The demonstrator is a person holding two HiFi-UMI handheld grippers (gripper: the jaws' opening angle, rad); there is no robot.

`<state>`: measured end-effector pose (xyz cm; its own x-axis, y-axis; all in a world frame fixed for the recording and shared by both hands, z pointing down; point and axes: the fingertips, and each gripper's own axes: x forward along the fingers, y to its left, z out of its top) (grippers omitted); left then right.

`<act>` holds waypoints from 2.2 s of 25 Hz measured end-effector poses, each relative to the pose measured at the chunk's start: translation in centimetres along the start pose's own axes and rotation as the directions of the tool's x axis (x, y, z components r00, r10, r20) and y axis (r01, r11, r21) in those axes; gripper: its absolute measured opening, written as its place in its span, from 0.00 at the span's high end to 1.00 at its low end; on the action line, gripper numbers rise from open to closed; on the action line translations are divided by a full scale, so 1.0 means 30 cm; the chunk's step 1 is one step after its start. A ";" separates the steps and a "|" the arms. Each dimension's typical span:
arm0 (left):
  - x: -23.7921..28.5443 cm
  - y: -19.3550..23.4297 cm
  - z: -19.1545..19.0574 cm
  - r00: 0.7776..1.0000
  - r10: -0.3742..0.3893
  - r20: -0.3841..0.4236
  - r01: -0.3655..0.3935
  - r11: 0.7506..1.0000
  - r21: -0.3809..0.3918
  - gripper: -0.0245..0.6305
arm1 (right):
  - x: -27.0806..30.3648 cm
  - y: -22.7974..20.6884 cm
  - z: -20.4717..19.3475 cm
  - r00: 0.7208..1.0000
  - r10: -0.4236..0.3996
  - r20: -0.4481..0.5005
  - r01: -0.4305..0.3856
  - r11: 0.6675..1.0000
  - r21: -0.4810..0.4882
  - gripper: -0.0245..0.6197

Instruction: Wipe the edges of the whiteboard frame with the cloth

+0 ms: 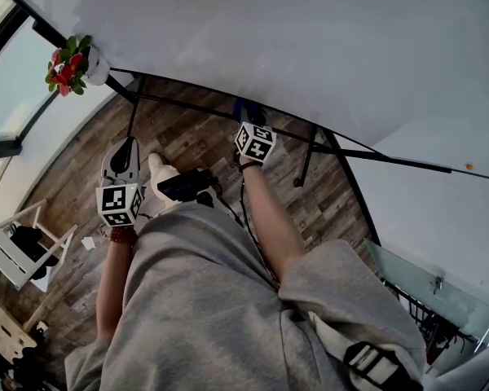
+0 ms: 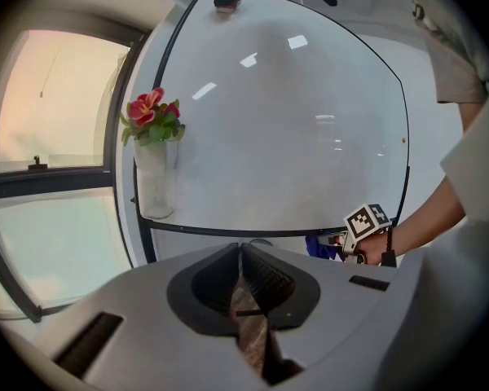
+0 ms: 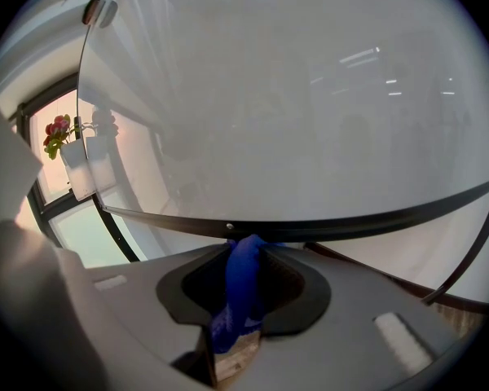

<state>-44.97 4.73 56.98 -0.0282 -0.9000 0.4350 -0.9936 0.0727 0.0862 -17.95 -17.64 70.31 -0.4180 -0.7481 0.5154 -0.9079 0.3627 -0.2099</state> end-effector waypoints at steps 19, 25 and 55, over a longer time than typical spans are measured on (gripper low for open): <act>-0.049 0.195 -0.033 0.999 0.050 -0.004 -0.050 0.998 -0.049 0.93 | 0.068 0.217 0.003 1.000 0.008 0.009 -0.009 0.996 0.091 0.79; -0.074 0.250 -0.045 0.998 0.057 -0.016 -0.057 0.997 -0.052 0.93 | 0.081 0.271 0.002 1.000 0.004 0.014 -0.006 0.995 0.103 0.79; -0.112 0.570 0.163 1.000 0.013 -0.017 -0.012 0.996 0.084 0.93 | 0.132 0.420 -0.001 0.995 -0.104 0.004 0.103 0.988 0.115 0.80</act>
<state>-62.40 6.90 52.61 -0.0392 -0.8913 0.4517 -0.9989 0.0468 0.0055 -31.04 -16.03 69.74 -0.3216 -0.7838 0.5312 -0.9435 0.2177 -0.2500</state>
